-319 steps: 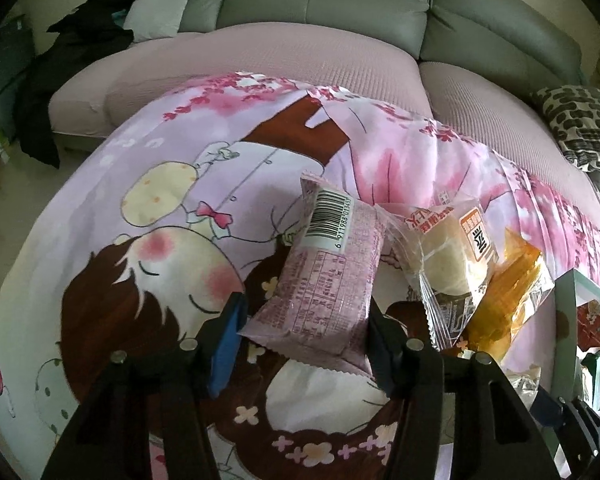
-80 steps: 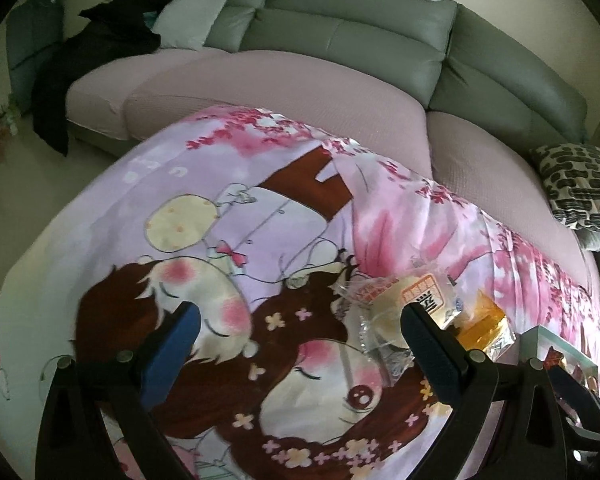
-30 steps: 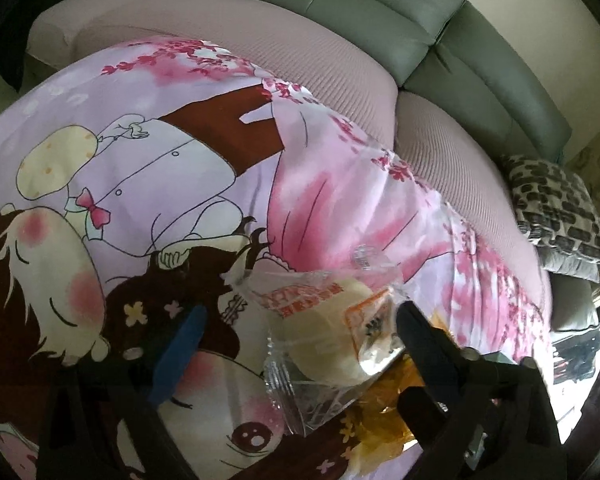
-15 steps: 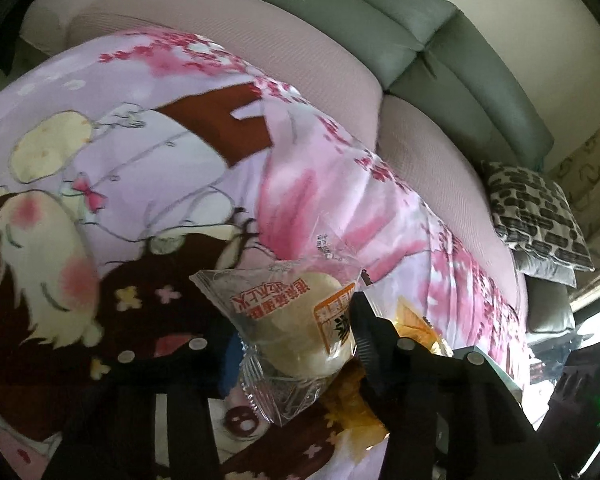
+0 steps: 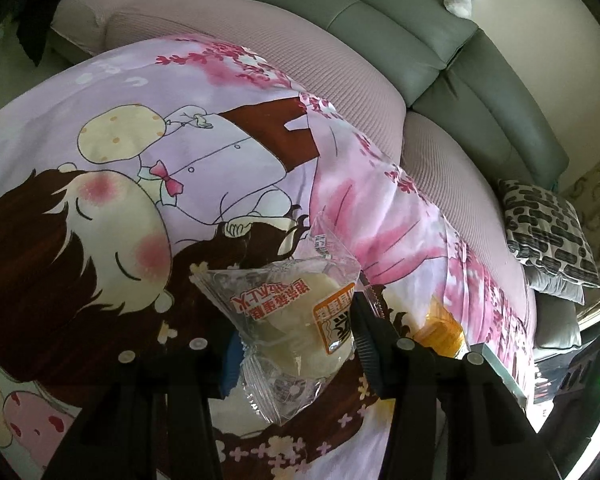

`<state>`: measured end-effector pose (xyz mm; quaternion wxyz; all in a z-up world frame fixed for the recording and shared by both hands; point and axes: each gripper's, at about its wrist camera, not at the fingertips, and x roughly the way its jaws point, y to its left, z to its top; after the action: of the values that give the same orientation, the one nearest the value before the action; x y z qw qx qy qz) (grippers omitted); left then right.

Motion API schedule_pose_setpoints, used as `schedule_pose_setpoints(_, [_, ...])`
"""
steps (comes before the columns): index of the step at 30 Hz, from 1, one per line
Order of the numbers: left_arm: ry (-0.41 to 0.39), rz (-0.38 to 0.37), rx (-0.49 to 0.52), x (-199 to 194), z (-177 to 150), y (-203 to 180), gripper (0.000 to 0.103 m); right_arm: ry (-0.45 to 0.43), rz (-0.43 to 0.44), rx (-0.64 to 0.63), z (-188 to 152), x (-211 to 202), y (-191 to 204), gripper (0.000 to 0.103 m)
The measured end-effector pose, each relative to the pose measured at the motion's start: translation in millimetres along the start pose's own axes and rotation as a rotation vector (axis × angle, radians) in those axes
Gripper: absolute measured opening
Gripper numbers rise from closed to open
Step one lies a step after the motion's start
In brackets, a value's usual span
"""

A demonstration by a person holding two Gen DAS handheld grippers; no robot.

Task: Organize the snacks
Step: 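Grasp the round bun with the left tool while the right tool grasps the orange cake pack, then carry the bun and orange cake pack over the tray and open both tools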

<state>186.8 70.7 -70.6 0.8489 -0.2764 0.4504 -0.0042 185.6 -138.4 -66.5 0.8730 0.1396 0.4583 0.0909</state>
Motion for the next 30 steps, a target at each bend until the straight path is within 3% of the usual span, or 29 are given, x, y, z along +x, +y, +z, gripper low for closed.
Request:
schedule_pose_setpoints(18, [-0.043, -0.058, 0.050, -29, -9, -22, 0.050, -0.058, 0.040, 0.020, -16, -46, -7, 0.043])
schedule_pose_setpoints(30, [-0.066, -0.088, 0.109, -46, -18, -47, 0.050, -0.174, 0.068, 0.079, -17, -105, -28, 0.043])
